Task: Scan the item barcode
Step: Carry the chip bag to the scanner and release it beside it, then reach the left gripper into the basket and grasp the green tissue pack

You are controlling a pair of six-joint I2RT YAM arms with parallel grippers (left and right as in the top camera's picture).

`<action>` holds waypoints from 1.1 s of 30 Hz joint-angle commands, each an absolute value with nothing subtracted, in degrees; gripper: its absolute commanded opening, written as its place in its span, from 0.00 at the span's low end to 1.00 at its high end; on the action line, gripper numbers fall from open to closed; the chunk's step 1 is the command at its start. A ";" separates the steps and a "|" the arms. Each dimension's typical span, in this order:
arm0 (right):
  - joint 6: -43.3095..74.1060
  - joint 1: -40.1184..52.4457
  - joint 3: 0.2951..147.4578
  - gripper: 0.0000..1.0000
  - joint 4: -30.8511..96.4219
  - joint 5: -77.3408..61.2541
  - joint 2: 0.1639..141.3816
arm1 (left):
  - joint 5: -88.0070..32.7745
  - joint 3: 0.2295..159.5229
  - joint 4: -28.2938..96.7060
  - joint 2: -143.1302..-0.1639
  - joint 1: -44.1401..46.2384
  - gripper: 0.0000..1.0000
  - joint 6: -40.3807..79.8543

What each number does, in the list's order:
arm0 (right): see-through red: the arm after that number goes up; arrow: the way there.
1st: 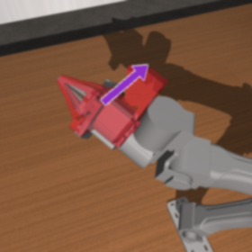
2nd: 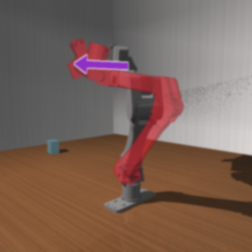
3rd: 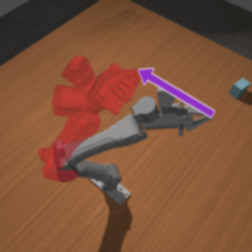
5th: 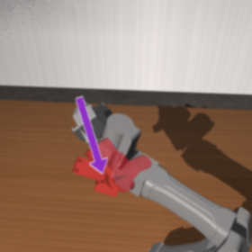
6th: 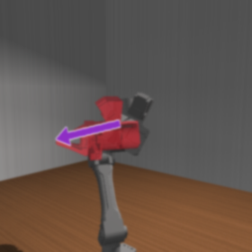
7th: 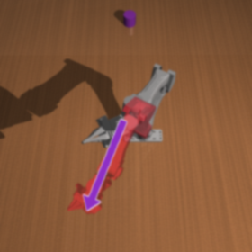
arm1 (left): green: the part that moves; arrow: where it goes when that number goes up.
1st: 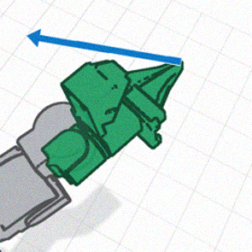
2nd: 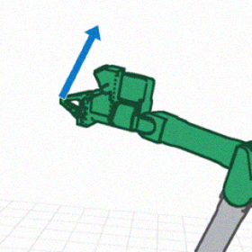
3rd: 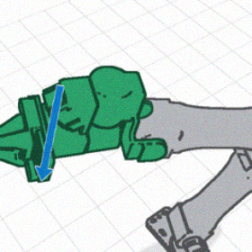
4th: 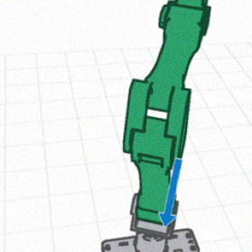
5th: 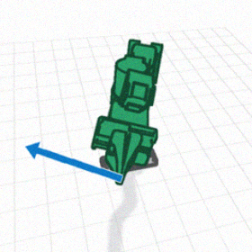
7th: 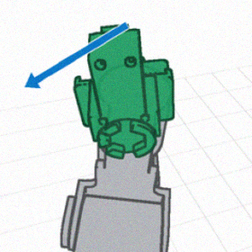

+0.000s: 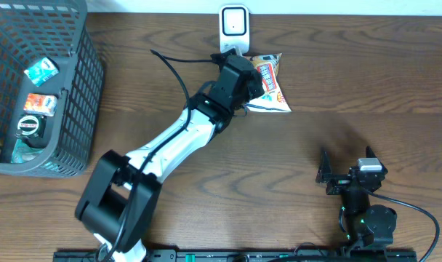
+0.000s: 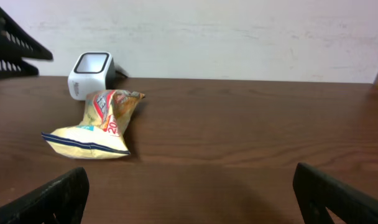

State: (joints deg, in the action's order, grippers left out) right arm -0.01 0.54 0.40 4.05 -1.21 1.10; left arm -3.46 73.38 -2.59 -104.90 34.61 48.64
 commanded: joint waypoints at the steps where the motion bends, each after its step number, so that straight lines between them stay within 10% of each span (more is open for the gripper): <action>1: 0.80 0.51 0.32 0.99 4.29 -0.78 1.02 | -2.44 74.94 -3.11 -97.12 34.37 0.32 37.52; 11: 0.80 0.51 0.32 0.99 4.29 -0.78 1.02 | 9.34 74.94 10.13 -73.80 26.68 0.43 16.08; 17: 0.80 0.51 0.32 0.99 4.29 -0.78 1.02 | 9.28 75.57 11.99 -64.29 7.27 0.45 14.61; 23: 0.80 0.51 0.32 0.99 4.29 -0.78 1.02 | 7.01 79.00 16.49 -65.56 -17.26 0.82 14.46; 33: 0.80 0.51 0.32 0.99 4.29 -0.78 1.02 | -7.07 79.00 30.30 -78.35 -40.49 0.98 16.56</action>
State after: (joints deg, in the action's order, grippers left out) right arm -0.01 0.54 0.40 4.03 -1.06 1.10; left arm -3.03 78.46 27.97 -74.85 -37.41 16.34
